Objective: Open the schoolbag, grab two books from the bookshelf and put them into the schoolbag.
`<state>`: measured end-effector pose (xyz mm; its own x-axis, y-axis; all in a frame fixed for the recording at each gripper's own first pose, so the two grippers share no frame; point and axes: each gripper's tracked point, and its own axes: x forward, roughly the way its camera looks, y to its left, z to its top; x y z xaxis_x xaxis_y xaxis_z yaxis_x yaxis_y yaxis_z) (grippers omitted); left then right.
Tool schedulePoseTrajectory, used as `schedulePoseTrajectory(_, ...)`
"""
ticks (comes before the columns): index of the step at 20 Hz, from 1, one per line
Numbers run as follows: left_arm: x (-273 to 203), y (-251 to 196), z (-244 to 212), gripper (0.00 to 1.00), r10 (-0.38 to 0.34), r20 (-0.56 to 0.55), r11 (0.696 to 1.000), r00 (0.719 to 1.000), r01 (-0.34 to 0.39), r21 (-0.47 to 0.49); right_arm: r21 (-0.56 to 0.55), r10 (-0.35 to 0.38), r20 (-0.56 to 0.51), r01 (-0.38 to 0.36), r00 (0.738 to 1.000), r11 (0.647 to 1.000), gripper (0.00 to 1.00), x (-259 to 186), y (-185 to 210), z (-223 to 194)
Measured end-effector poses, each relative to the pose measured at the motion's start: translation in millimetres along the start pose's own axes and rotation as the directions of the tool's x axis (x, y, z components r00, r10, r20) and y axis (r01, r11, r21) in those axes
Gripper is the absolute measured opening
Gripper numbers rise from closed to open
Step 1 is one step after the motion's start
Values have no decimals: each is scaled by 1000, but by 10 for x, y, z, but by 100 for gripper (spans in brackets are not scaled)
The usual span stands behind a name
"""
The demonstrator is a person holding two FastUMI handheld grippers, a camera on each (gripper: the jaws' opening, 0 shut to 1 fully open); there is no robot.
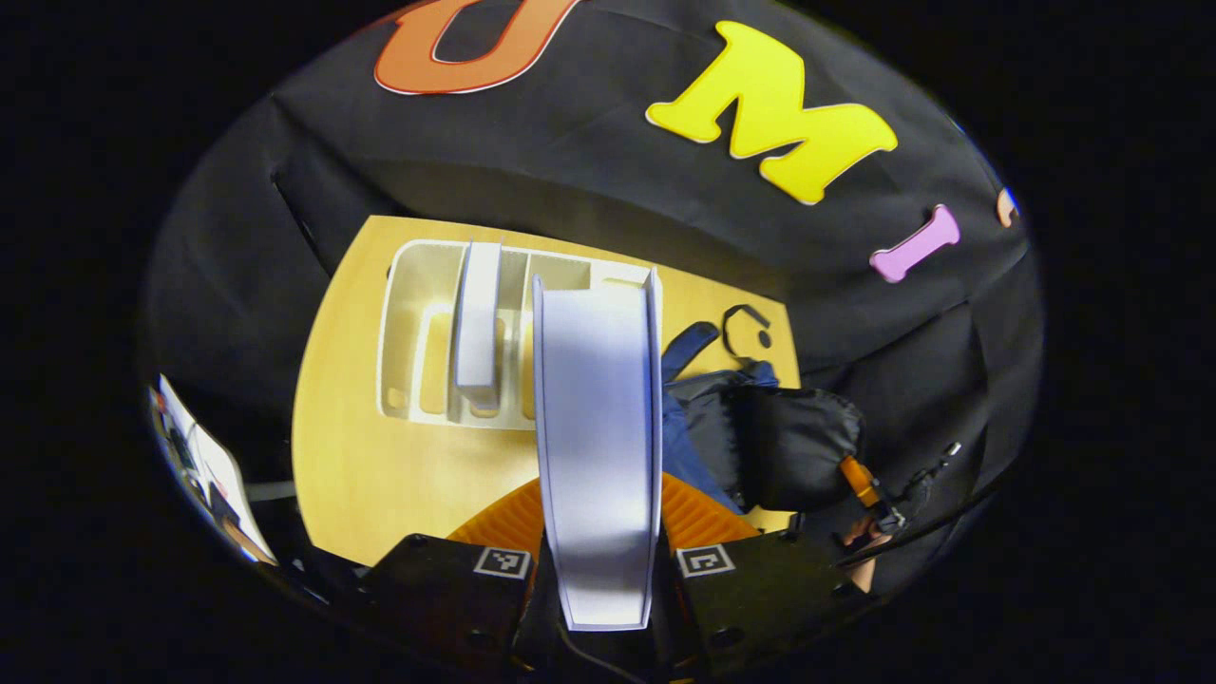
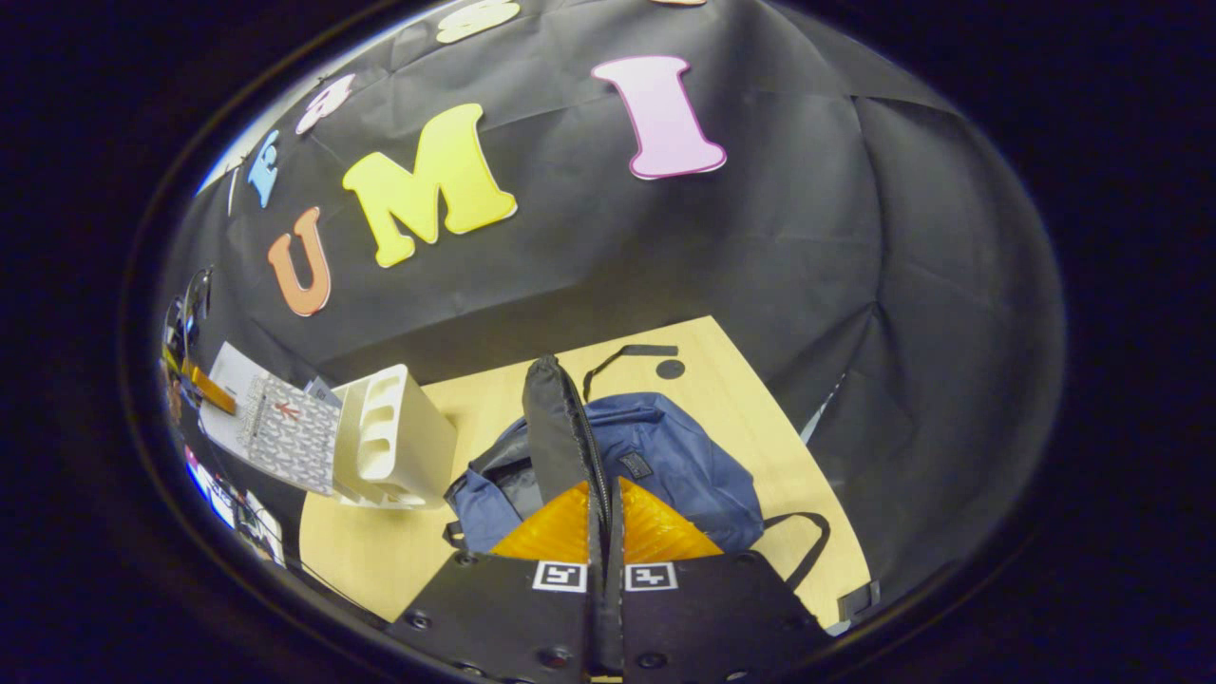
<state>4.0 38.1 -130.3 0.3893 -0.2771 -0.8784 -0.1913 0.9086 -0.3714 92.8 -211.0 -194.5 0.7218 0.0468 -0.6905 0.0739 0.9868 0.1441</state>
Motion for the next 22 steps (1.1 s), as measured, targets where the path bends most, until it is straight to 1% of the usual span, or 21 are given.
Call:
schedulePoseTrajectory(1, 22, -118, -76, 41, -62, 13, 998, 998, 62, -24, 0, -2, -2, 2, 1000, 1000, 0, -8, 6, -23)
schedulePoseTrajectory(2, 46, -214, -130, 41, -126, 30, 991, 992, 127, -46, -2, -2, -3, 2, 1000, 1000, 0, -21, 19, -37)
schedulePoseTrajectory(3, 95, -321, -194, 46, -181, 45, 981, 982, 184, -57, -14, -6, -4, 6, 1000, 1000, 0, -27, 28, -60)
schedulePoseTrajectory(4, 157, -422, -261, 42, -223, 63, 972, 973, 227, -61, -28, -11, -3, 11, 1000, 1000, 0, -29, 40, -63)
schedulePoseTrajectory(7, 544, -739, -600, 42, -328, 90, 940, 940, 335, -62, -41, -16, -4, 15, 1000, 999, 0, -73, 100, -77)
schedulePoseTrajectory(9, 844, -891, -820, 42, -358, 82, 929, 930, 364, -62, -43, -24, -4, 24, 1000, 999, 0, -86, 104, -95)
schedulePoseTrajectory(14, 1726, -1255, -1304, 42, -398, 12, 907, 917, 395, -143, -65, -37, -7, 37, 999, 997, 0, -86, 103, -126)
schedulePoseTrajectory(16, 2046, -1345, -1376, 42, -403, -2, 906, 915, 399, -138, -66, -39, -8, 39, 999, 997, 0, -90, 97, -96)
schedulePoseTrajectory(18, 2376, -1461, -1428, 42, -417, -23, 898, 908, 408, -166, -68, -43, -6, 42, 999, 997, 0, -98, 83, -77)
schedulePoseTrajectory(20, 2522, -1581, -1496, 42, -448, -35, 882, 894, 435, -181, -70, -48, -8, 47, 999, 996, 0, -106, 64, -42)
schedulePoseTrajectory(22, 2708, -1684, -1534, 42, -457, -39, 881, 888, 447, -154, -70, -55, -8, 54, 998, 996, 0, -103, 28, -6)
